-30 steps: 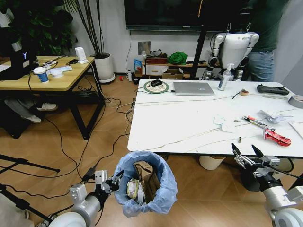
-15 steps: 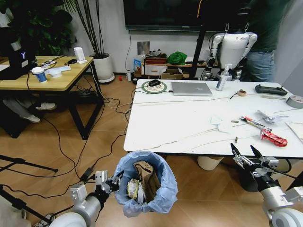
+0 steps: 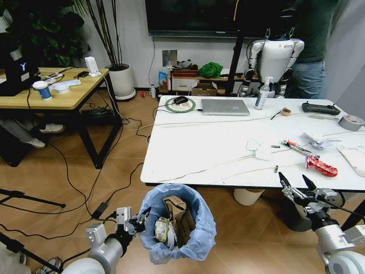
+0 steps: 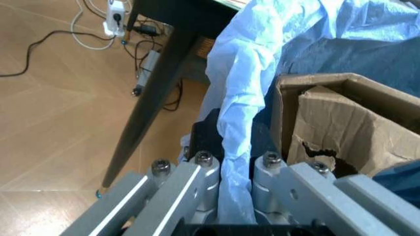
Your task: Pick up the trash bin and place the trash from the table into it.
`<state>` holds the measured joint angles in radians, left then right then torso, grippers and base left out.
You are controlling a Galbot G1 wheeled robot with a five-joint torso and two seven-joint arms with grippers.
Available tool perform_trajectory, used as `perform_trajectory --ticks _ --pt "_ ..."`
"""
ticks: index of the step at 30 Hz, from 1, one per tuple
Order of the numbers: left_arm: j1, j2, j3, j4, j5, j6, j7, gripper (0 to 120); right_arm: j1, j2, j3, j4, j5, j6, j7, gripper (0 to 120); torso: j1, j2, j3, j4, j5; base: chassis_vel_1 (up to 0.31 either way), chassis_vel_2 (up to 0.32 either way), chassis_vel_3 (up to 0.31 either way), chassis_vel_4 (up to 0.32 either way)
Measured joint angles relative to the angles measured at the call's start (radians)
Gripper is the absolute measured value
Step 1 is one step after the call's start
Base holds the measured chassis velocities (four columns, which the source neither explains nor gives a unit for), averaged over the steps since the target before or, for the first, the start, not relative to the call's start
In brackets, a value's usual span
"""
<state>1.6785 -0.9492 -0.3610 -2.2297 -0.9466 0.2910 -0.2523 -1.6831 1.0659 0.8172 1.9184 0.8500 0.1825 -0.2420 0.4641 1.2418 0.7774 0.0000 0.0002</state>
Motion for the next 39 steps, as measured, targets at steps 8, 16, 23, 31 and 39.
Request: perform_trajectory --ticks 8,16,23,31,39 --pt "0.0 -0.002 0.006 0.0 0.004 0.001 0.001 2 0.0 -0.001 0.002 0.0 0.001 0.002 -0.002 100 0.0 0.0 0.0 0.0 -0.0002 -0.097 -0.087 0.085 0.092" --pt "-0.001 0.0 0.007 0.001 0.005 0.001 0.001 2 0.0 0.001 0.002 0.001 -0.001 0.004 -0.003 100 0.0 0.0 0.0 -0.0001 -0.0003 -0.078 -0.093 0.092 0.094" --pt "0.001 -0.003 0.011 0.0 0.009 0.001 0.002 2 -0.006 -0.001 0.003 0.003 -0.003 0.009 -0.005 100 0.0 0.0 0.0 0.0001 0.0001 -0.074 -0.079 0.085 0.095" --pt "0.013 0.005 0.01 -0.003 0.012 0.001 0.002 2 -0.014 -0.016 -0.003 0.021 -0.024 0.012 -0.013 100 0.0 0.0 0.0 0.0001 -0.0001 -0.097 -0.09 0.098 0.089" --pt "0.04 0.009 -0.012 -0.025 0.011 0.001 0.0 2 0.006 -0.078 -0.09 0.093 -0.09 -0.008 0.052 100 0.0 0.0 0.0 -0.0003 -0.0003 -0.045 -0.051 0.032 0.044"
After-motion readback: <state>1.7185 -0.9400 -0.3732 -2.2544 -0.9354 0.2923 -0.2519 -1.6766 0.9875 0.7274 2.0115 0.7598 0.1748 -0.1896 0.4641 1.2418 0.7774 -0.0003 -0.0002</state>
